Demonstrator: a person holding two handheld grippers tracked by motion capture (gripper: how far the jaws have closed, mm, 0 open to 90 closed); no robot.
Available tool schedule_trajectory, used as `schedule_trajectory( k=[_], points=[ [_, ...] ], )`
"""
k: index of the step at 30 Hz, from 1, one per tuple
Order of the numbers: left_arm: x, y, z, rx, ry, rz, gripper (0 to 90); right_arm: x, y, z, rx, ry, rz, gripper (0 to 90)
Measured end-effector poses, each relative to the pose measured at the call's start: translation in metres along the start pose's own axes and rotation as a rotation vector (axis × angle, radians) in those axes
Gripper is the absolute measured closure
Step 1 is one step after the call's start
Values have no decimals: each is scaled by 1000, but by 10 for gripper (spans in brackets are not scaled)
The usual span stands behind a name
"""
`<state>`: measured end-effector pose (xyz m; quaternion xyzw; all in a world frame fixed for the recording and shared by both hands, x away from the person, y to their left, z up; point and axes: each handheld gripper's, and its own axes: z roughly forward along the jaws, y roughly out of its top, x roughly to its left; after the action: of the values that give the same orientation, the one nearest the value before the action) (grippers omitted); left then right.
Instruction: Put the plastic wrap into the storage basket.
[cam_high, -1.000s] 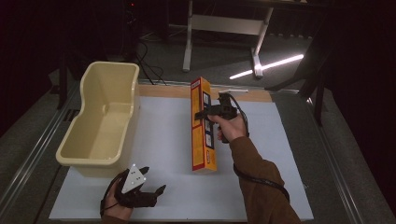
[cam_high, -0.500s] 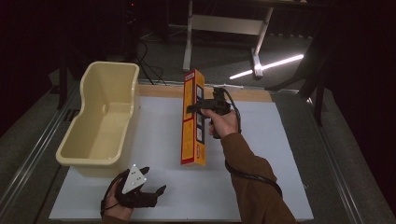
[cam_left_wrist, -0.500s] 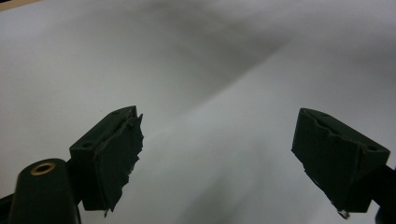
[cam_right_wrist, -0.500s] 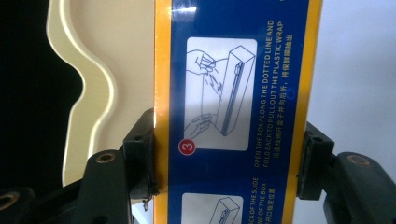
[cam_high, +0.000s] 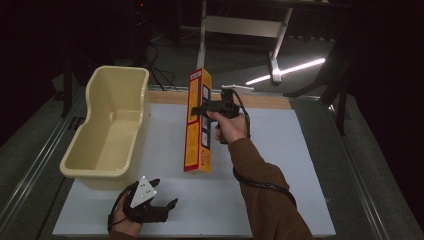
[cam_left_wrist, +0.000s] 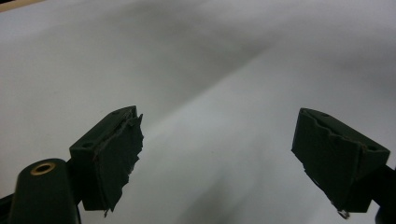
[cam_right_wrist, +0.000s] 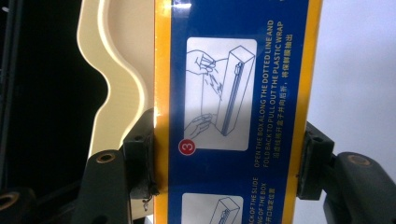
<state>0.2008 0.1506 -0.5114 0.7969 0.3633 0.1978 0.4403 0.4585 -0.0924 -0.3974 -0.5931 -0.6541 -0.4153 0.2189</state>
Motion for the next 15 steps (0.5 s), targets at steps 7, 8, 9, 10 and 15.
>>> schedule_trajectory(
  k=[7,8,9,10,15],
  points=[
    [0,0,0,0,1,1,155,8,0,7,-4,45,15,390],
    [0,0,0,-1,0,1,155,9,0,8,-5,49,16,390],
    [0,0,0,0,0,1,155,11,0,8,-7,52,14,390],
    [0,0,0,1,0,2,155,13,0,9,-6,54,11,390],
    [-1,0,1,-1,-3,1,155,23,0,11,-15,74,4,390]
  ],
)
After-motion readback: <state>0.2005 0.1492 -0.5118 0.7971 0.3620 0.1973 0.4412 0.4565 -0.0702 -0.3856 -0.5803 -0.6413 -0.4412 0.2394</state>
